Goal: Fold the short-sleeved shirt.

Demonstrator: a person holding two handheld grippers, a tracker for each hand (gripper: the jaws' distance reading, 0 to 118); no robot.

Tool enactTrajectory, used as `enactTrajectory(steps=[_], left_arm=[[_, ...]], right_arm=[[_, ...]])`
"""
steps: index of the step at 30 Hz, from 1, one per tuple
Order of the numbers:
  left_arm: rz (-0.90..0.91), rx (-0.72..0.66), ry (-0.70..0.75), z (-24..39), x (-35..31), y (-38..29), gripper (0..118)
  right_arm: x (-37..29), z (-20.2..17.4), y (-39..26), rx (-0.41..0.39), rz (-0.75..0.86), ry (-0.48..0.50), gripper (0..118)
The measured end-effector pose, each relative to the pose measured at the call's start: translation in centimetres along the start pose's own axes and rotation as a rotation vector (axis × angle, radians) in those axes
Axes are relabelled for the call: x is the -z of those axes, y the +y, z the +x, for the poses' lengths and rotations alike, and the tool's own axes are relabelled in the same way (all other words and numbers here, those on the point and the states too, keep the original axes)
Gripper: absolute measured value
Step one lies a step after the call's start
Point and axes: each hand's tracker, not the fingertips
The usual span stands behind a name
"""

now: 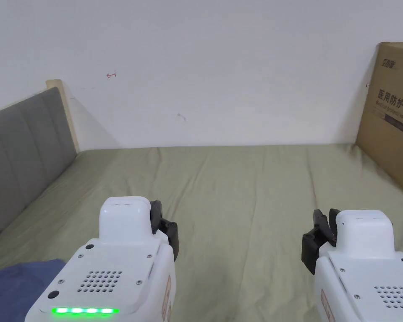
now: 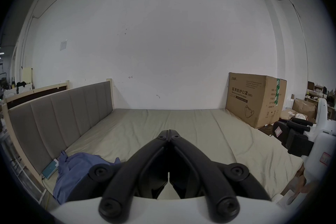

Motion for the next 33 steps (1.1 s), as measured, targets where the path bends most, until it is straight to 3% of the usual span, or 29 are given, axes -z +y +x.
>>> enactTrajectory(steps=[13, 15, 19, 24, 33], left_arm=[[-0.009, 0.019, 0.036, -0.8, -0.4, -0.1, 0], [-0.009, 0.018, 0.060, -1.5, -0.7, -0.1, 0], [-0.017, 0.014, 0.128, -3.6, -1.6, 0.0, 0], [-0.024, 0.027, 0.263, -7.0, -3.6, -0.1, 0], [-0.051, -0.042, 0.464, -12.8, -7.3, -0.5, 0]], right_arm=[[0.3, -1.1, -0.1, 0.026, -0.029, 0.078, 19], [0.2, -2.1, 0.2, 0.021, -0.014, 0.087, 13], [0.8, -4.7, 0.9, 0.000, -0.020, 0.216, 5], [1.6, -8.9, 1.0, 0.042, -0.052, 0.378, 2], [0.9, -15.8, 0.9, -0.036, -0.056, 0.590, 1]])
